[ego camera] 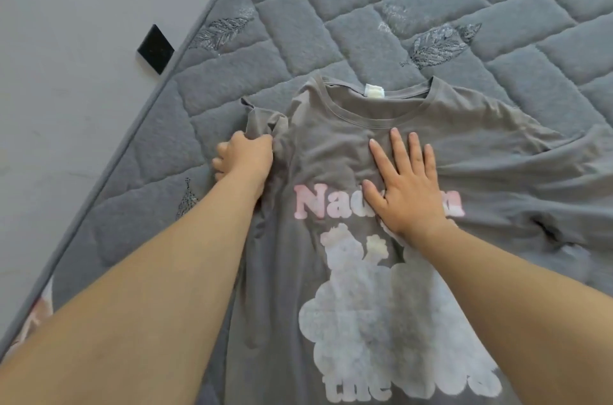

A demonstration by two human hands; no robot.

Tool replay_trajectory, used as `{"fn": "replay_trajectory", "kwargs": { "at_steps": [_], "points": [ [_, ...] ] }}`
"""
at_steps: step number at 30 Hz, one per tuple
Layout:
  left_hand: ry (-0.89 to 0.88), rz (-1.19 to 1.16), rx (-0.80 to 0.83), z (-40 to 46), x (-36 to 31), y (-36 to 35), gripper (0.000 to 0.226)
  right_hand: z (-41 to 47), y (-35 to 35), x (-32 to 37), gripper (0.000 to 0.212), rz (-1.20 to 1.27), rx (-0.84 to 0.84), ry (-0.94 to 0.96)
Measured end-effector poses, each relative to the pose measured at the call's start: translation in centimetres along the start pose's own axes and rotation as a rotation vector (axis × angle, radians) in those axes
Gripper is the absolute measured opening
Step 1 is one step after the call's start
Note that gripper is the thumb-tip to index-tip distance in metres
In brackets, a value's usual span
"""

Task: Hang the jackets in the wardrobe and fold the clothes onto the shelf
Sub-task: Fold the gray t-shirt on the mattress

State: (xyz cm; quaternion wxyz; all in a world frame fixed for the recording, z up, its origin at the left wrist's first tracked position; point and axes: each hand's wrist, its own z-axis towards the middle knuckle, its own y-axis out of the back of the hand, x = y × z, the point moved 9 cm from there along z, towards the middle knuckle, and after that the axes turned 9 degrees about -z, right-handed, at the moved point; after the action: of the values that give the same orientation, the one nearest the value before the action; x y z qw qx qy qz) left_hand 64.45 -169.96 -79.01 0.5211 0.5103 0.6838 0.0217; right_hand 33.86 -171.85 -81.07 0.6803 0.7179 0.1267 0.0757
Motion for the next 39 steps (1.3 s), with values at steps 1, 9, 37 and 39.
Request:
{"fn": "replay_trajectory", "kwargs": {
  "at_steps": [1,9,37,39],
  "points": [
    [-0.006,-0.172,-0.030,0.1,0.1,0.8,0.037,0.0,-0.2,-0.2,0.072,-0.001,0.002,-0.003],
    [-0.087,0.386,-0.605,0.4,0.4,14.6,0.048,0.3,-0.5,-0.1,0.073,-0.024,0.037,-0.008],
    [-0.675,0.239,-0.192,-2.3,-10.4,-13.3,0.026,11.4,2.2,-11.3,0.043,0.372,-0.214,-0.458],
    [-0.686,0.243,-0.207,-2.4,-10.4,-13.3,0.022,11.3,2.4,-11.4,0.043,0.388,-0.236,-0.458]
  ]
}}
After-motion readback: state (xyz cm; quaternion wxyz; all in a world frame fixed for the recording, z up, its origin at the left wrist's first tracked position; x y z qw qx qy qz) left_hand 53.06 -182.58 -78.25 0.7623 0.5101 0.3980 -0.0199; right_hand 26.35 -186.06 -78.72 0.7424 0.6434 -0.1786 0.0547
